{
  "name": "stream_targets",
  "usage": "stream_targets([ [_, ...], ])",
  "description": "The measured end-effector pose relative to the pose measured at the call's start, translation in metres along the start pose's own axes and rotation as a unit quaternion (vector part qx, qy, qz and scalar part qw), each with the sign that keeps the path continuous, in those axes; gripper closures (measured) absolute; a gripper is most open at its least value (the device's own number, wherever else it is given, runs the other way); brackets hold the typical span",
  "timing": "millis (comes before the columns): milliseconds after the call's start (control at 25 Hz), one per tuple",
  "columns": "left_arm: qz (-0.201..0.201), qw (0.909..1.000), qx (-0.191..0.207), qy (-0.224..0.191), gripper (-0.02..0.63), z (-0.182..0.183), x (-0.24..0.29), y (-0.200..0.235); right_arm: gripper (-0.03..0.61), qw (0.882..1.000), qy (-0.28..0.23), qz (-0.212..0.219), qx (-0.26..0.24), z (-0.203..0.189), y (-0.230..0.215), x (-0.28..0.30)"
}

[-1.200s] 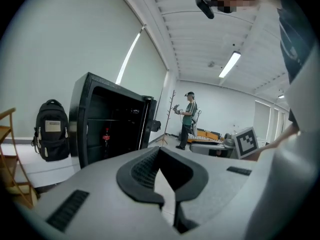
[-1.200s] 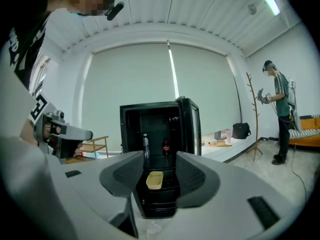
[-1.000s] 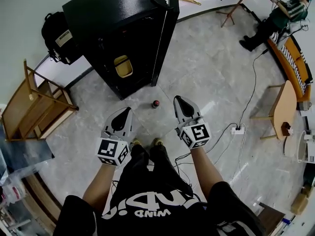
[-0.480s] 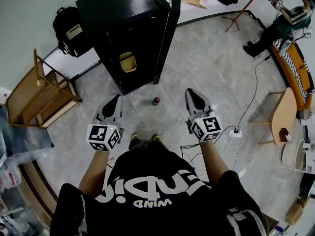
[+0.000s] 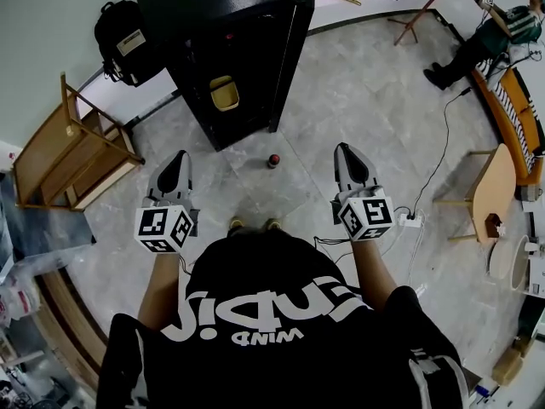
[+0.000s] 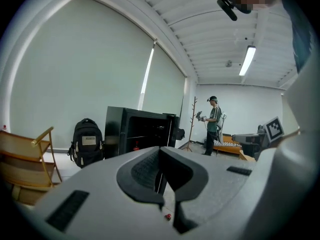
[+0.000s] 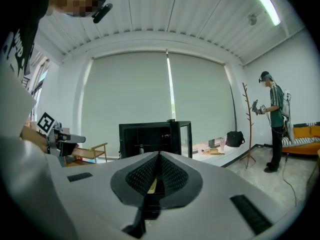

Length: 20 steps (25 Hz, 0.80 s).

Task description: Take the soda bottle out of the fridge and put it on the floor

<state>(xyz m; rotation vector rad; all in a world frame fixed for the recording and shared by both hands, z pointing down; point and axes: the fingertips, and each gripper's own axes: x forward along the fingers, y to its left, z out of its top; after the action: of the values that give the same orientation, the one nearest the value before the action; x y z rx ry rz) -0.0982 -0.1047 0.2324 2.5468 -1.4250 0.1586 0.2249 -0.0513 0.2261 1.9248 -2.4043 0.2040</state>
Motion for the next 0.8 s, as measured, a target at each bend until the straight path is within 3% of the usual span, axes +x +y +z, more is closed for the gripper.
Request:
stream_targets([
  [280,0.014,0.9998,0.007,-0.015,0.607,-0.024,-0.004,-0.003,0.554,1.000,-0.012,-0.007,-0.017,-0.028,0.045,0.004],
  [400,0.009,0.9996,0.017,-0.019,0.607,-0.033,0.001,-0.010,0.554,1.000,0.011,-0.003,-0.019,-0.045,0.058,0.010],
  [560,0.004,0.9997,0.010,-0.020,0.607,-0.041,0.011,-0.015,0.554,1.000,0.007,-0.010,0.003,-0.049,0.059,0.019],
  [800,0.004,0.9999,0.005,-0.013,0.607,-0.043,0.015,-0.014,0.554,1.000,0.002,-0.007,-0.004,-0.057,0.062,0.023],
])
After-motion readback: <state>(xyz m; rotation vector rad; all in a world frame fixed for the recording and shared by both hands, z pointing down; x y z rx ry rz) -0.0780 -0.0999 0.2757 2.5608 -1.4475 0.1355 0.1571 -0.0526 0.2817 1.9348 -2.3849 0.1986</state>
